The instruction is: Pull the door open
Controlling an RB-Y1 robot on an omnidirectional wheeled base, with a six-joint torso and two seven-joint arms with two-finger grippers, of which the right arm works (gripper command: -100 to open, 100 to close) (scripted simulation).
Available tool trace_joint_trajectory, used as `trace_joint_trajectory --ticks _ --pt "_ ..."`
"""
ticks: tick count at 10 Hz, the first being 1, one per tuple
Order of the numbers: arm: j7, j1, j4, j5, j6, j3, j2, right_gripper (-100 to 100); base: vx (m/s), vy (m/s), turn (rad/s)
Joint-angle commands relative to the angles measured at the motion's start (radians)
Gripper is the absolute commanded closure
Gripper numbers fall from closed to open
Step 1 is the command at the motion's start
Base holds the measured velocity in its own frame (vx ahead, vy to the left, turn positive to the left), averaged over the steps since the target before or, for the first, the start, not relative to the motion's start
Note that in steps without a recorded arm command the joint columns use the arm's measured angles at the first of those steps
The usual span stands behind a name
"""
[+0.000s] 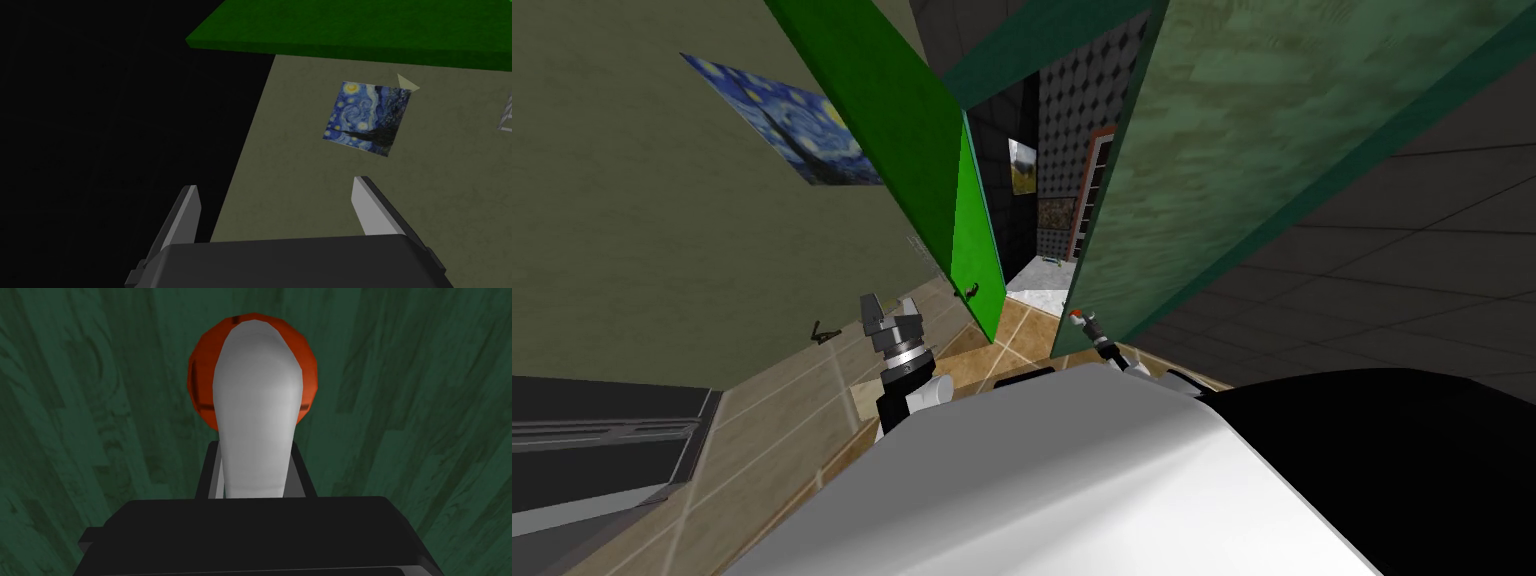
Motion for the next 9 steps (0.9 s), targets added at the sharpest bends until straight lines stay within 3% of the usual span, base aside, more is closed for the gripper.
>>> trace_joint_trajectory --ticks 1,4,6,7,8,9 --pt "-0.015 0.021 0.011 -0.002 -0.038 0.016 -0.006 100 -0.141 -0.036 0.173" --pt "-0.030 0.039 0.021 -0.008 -0.069 0.025 -0.021 100 -0.119 -0.036 0.123" --pt "-0.049 0.063 0.034 -0.015 -0.108 0.037 -0.040 100 -0.171 -0.062 0.171" --pt "-0.054 0.069 0.037 -0.017 -0.118 0.040 -0.044 100 -0.185 -0.066 0.180" --pt "-0.049 0.064 0.025 -0.018 -0.101 0.034 -0.045 100 -0.072 -0.023 0.028" --pt "-0.053 0.076 0.032 -0.021 -0.121 0.043 -0.049 100 -0.114 -0.043 0.158"
